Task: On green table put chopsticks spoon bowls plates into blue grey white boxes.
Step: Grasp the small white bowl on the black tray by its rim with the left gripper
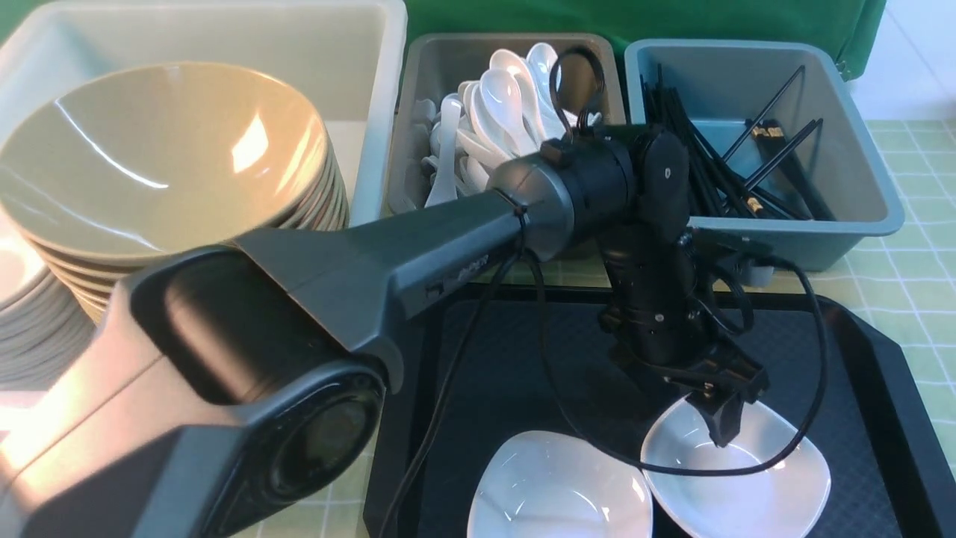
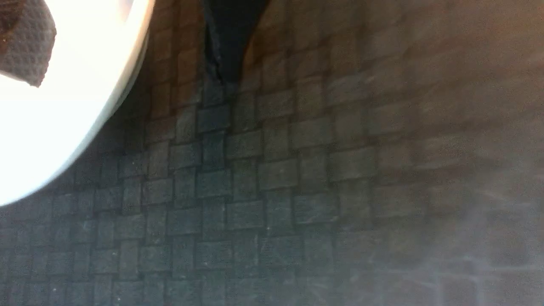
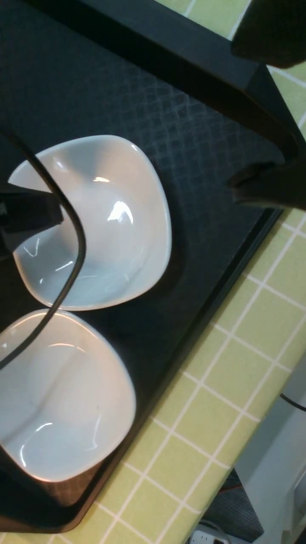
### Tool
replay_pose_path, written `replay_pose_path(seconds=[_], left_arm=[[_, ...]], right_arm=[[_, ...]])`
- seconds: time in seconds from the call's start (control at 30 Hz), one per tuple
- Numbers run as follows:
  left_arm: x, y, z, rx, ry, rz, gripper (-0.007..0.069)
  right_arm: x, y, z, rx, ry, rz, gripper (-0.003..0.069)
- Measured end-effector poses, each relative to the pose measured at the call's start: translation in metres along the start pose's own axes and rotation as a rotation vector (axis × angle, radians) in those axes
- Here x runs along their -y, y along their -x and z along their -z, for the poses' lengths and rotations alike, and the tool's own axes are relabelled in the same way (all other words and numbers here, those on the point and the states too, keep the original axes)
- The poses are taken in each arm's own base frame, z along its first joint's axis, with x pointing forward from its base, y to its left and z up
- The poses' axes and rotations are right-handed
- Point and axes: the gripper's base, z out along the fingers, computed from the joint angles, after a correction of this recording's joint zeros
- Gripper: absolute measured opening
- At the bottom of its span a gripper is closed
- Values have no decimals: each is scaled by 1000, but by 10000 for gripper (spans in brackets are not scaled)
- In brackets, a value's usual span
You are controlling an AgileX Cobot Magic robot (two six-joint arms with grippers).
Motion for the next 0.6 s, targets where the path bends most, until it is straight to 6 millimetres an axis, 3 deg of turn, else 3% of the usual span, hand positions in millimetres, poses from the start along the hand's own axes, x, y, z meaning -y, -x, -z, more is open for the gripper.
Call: replay_pose_path(seconds=[0.17, 0.27, 0.33, 0.43, 0.57, 0.6], left_arm=[[2, 1, -6, 7, -57, -17, 354], [-2, 1, -6, 9, -62, -15, 151], [-6, 1, -4, 12, -63, -5, 60], [-11, 1, 5, 35, -71, 23, 16], [-12, 2, 54, 129, -34, 18, 15], [-9, 0, 82, 179, -14, 10, 15]], right_arm=[[0, 0, 0, 0, 0, -1, 382], [0, 0, 0, 0, 0, -8, 382], [0, 0, 0, 0, 0, -7, 382], [0, 0, 0, 0, 0, -7, 382], [1, 0, 0, -1, -8, 28, 382], [1, 0, 0, 0, -11, 36, 382]])
